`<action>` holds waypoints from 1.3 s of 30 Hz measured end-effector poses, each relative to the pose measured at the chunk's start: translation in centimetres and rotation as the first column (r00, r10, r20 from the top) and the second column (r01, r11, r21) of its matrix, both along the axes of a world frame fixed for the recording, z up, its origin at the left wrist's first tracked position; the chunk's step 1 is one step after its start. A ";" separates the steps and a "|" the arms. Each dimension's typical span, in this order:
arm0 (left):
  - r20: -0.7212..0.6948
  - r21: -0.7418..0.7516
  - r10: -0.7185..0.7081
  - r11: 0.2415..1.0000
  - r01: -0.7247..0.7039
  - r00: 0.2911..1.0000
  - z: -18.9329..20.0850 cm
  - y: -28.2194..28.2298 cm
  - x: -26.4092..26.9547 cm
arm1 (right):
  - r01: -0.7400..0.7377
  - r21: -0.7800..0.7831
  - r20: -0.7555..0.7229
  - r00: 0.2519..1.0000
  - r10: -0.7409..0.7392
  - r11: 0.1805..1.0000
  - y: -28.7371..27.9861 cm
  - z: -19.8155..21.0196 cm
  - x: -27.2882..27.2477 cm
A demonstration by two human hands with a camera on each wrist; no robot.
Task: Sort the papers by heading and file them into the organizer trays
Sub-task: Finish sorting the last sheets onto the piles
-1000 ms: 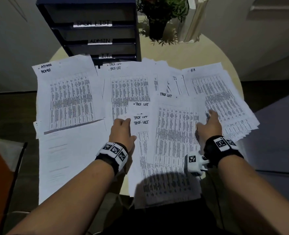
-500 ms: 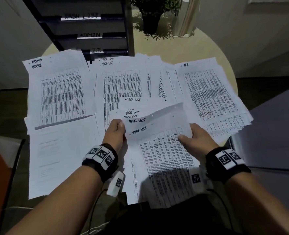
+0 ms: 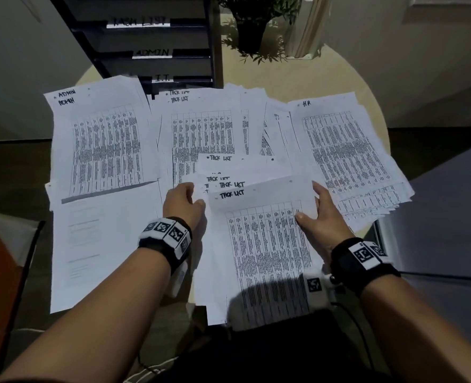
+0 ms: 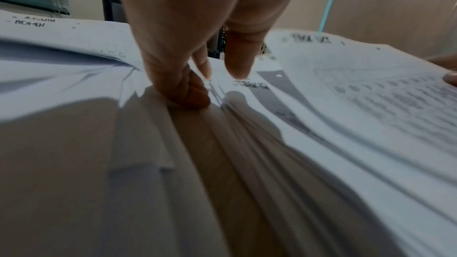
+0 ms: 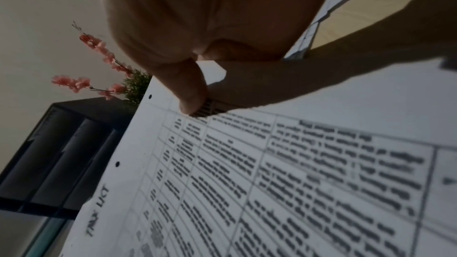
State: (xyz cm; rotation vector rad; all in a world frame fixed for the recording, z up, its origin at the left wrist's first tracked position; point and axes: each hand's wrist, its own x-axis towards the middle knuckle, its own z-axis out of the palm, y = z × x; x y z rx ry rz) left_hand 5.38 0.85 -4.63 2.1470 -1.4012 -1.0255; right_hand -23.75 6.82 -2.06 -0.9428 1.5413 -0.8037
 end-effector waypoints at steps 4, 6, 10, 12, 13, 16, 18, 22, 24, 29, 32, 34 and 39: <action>-0.018 0.036 0.021 0.999 -0.021 1.000 0.0 0.0 -0.4 | -0.021 0.030 -0.017 1.000 0.022 0.999 0.7 -1.2 -0.1; -0.039 0.021 0.038 0.999 -0.037 0.999 0.0 0.3 -0.5 | 0.010 0.055 0.081 0.997 -0.014 0.998 0.9 -1.5 -0.1; -0.192 -0.069 0.079 0.993 -0.094 0.978 0.8 1.3 -0.8 | 0.012 0.107 0.137 0.990 -0.026 0.994 1.0 -1.0 -0.2; -0.261 -0.104 0.072 0.989 -0.102 0.963 0.8 1.6 -0.5 | 0.035 0.107 0.172 0.984 -0.053 0.994 1.0 -1.2 -0.4; -0.274 -0.107 0.060 0.990 -0.092 0.960 0.7 1.8 -0.3 | 0.054 0.098 0.194 0.978 -0.072 0.994 1.0 -1.3 -0.4; -0.369 -0.094 0.088 0.987 -0.132 0.925 0.1 2.1 0.4 | 0.103 0.071 0.257 0.959 -0.118 0.992 0.9 -1.6 -0.1; -0.465 -0.053 0.126 0.984 -0.170 0.876 0.1 2.5 0.5 | 0.104 0.058 0.283 0.952 -0.117 0.993 0.7 -1.6 0.1; -0.498 -0.006 0.120 0.990 -0.142 0.859 0.9 2.6 0.6 | 0.124 0.055 0.300 0.944 -0.135 0.991 0.5 -1.1 0.8; -0.450 -0.013 0.115 0.991 -0.135 0.886 0.9 2.1 0.8 | 0.155 0.029 0.285 0.946 -0.157 0.987 0.4 -1.2 0.9; -0.249 -0.051 0.065 0.995 -0.080 0.966 0.5 0.1 0.3 | 0.145 -0.010 0.104 0.984 -0.143 0.989 0.5 -2.2 0.6; -0.217 -0.007 0.079 0.997 -0.083 0.973 0.6 -0.3 -0.3 | 0.096 0.023 -0.034 0.995 -0.096 0.995 0.9 -3.4 0.6; -0.210 0.006 0.076 0.997 -0.077 0.975 0.5 -0.2 -0.6 | 0.145 0.091 -0.019 0.989 -0.144 0.985 1.2 -3.8 0.8; -0.206 -0.027 -0.015 1.000 0.010 0.978 0.5 0.5 -0.7 | 0.204 0.174 0.150 0.961 -0.231 0.963 1.0 -2.3 1.6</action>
